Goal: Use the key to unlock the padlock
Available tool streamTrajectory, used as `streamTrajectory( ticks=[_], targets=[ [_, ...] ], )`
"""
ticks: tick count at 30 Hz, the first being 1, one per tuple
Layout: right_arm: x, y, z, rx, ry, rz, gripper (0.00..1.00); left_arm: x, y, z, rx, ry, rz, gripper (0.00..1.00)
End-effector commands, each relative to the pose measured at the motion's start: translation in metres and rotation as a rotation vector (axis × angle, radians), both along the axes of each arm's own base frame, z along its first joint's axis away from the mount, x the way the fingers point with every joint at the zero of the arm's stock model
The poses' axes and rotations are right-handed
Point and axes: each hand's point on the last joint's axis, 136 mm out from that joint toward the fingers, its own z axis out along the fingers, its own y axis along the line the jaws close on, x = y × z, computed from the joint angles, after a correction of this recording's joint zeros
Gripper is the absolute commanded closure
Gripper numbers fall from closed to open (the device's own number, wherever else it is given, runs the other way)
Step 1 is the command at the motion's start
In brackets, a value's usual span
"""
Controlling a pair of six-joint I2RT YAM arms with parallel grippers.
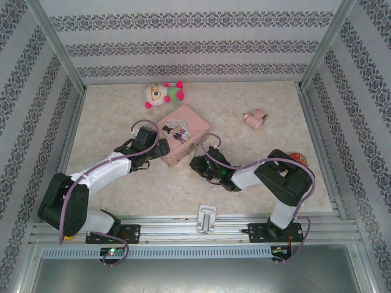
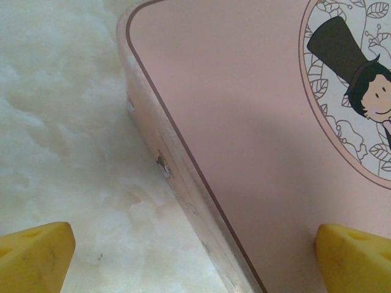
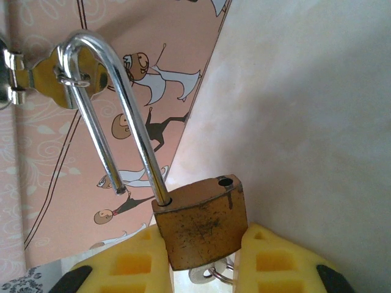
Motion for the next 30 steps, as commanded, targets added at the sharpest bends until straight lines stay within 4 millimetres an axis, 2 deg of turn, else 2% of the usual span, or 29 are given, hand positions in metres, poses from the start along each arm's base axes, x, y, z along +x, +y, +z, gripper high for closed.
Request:
streamTrajectory(
  ticks=[1,30],
  targets=[
    [0.016,-0.006,-0.004,0.019,-0.013,-0.066,1.00,-0.022,0.008,-0.020,0.054,0.087,-0.010,0.01],
    [0.035,-0.013,0.011,0.093,-0.069,-0.136,1.00,-0.023,0.011,-0.016,0.066,0.089,-0.008,0.01]
  ],
)
